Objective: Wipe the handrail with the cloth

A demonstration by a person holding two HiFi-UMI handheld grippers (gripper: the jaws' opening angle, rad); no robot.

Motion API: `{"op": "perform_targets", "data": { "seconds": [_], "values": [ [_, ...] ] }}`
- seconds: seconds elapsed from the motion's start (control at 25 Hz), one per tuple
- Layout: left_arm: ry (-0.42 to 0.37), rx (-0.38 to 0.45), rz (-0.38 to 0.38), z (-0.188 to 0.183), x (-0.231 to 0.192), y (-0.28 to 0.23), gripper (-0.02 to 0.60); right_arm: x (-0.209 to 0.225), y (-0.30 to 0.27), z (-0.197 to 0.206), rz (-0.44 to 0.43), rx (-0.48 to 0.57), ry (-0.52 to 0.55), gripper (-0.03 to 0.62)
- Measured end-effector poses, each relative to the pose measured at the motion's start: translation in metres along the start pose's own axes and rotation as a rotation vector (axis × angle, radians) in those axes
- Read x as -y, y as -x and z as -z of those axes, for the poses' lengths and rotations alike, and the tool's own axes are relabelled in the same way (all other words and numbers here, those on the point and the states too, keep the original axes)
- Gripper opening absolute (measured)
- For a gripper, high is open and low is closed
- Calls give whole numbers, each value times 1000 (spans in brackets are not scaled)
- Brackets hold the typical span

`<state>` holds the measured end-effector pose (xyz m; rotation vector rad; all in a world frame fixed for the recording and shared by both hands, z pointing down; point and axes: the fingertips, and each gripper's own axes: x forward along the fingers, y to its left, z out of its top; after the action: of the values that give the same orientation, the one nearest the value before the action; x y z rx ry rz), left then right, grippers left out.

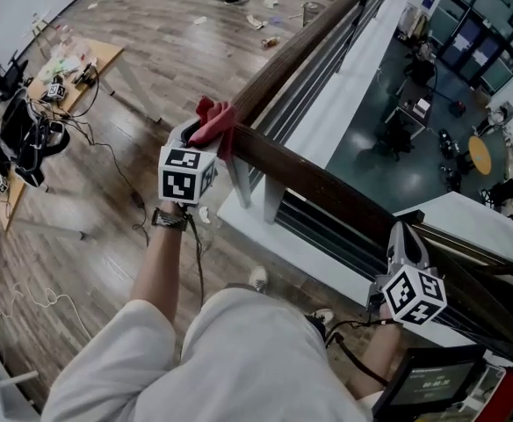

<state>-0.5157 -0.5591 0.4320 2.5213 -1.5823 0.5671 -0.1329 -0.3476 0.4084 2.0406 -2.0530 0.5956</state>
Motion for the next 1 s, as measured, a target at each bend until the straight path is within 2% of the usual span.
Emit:
{"op": "perform_targets", "data": {
  "seconds": [0.16,0.4,0.68,1.0],
  "values": [
    [-55,-22,-58,5,-4,-2,160,9,4,8,13,-14,-3,3],
    [-90,-56,-105,1,-1,-3,157,16,9,9,0,-34,10,3],
    [-103,-63,-97,-3,26,-4,152,31,18,7,-8,-35,18,3],
    [-75,-79,-82,-3,51,-3,149,42,29,9,-35,-42,18,3]
  ]
}}
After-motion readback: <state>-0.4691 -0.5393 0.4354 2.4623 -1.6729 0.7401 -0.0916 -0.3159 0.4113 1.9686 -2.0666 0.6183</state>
